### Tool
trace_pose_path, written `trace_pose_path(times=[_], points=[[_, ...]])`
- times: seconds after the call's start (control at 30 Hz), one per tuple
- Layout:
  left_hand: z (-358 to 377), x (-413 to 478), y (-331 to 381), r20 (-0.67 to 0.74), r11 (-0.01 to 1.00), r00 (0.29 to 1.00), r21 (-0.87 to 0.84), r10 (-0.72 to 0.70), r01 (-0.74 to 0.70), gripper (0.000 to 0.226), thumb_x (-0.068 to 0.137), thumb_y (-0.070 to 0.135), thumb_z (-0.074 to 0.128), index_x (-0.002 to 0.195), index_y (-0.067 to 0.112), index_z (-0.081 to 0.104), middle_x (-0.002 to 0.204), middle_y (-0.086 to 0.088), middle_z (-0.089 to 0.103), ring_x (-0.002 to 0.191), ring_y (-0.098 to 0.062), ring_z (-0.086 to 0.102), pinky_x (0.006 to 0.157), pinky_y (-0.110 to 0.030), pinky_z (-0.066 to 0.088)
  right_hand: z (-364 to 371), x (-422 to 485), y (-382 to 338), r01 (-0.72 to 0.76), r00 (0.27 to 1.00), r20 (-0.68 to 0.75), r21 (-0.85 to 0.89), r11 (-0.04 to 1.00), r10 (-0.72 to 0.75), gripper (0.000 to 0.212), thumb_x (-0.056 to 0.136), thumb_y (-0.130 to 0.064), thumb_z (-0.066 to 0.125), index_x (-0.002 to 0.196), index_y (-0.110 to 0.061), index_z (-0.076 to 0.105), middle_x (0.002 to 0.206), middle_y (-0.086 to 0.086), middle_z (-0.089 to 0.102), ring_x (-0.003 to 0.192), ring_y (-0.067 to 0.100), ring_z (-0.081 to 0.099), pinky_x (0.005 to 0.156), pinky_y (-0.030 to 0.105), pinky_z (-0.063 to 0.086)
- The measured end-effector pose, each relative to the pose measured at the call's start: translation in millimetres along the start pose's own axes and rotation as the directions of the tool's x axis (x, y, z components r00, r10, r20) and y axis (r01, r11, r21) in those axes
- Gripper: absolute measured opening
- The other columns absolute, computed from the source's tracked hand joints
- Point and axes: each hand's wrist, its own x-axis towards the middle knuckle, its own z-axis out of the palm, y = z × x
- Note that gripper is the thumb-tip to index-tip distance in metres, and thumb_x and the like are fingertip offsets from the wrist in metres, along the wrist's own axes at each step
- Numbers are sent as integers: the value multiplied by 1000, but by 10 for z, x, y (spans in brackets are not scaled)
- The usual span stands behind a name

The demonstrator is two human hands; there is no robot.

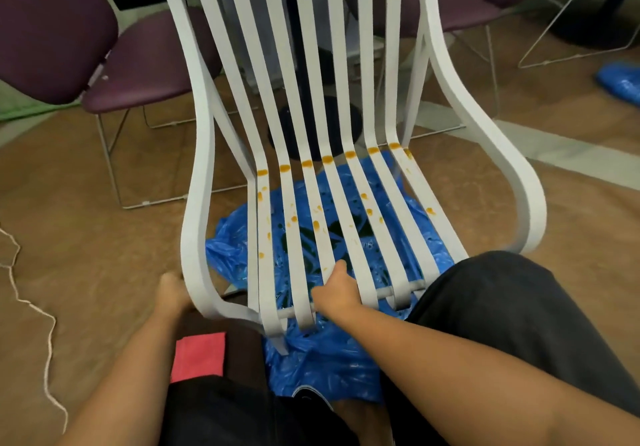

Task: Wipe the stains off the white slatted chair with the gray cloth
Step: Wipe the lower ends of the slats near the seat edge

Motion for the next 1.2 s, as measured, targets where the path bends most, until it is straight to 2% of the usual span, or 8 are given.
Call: trace_pose_path(times=[0.07,0.17,0.3,0.4,0.47,0.57,1.0,1.2], points=[[-82,112,-17,-141,995,990,-92,15,-28,30,85,8,70,115,5,65,107,-16,70,100,-38,66,91,-54,55,-38,-43,-59,-33,999,43,22,999,32,61,87,-15,63,136,-14,29,97,6,57,86,26,64,63,37,54],[-248,-372,353,-417,945,905,-252,88,-208,25,96,14,62,120,9,63,108,-10,66,102,-29,64,95,-44,51,-124,-181,-197,-26,999,31,118,993,23,79,81,-21,66,146,-18,21,123,11,49,96,30,64,81,46,59],[-319,-1010,758,-516,774,809,-377,280,-508,16,98,17,61,93,32,60,102,1,68,92,-14,68,86,-32,57,-426,-414,-487,99,995,-5,130,987,-99,83,80,-27,66,148,-30,18,140,10,33,116,32,51,95,50,52],[-177,-1503,1062,-329,667,852,-530,406,-523,23,99,6,57,102,28,62,99,6,70,90,-7,70,80,-24,58,-797,-546,-695,239,963,78,184,953,-256,60,89,-31,65,142,-27,35,122,2,48,98,18,58,85,38,51],[33,-1713,1170,-26,728,903,-581,430,-363,23,99,5,55,112,21,64,104,-3,74,94,-16,73,82,-33,58,-1017,-584,-793,230,936,199,274,934,-289,35,96,-35,59,128,-21,53,109,1,60,91,16,60,87,40,52],[406,-1870,1219,256,803,886,-565,388,-188,23,99,8,57,115,22,65,106,-4,76,94,-24,74,80,-41,59,-1201,-566,-862,155,903,306,423,893,-301,33,98,-44,53,109,-16,67,96,5,68,89,21,64,85,42,54],[778,-1784,1059,171,815,911,-529,376,-237,50,94,-1,62,127,36,67,109,11,75,108,-8,68,93,-30,53,-1238,-480,-854,474,818,211,279,835,-535,37,86,-51,72,115,-29,64,116,-2,63,104,10,63,82,21,54],[796,-1706,1063,186,793,903,-567,386,-223,45,97,8,62,133,35,61,120,14,71,109,4,65,84,-15,54,-1044,-402,-816,548,788,218,179,817,-576,35,77,-51,78,97,-26,66,99,1,70,95,21,66,87,41,58]])
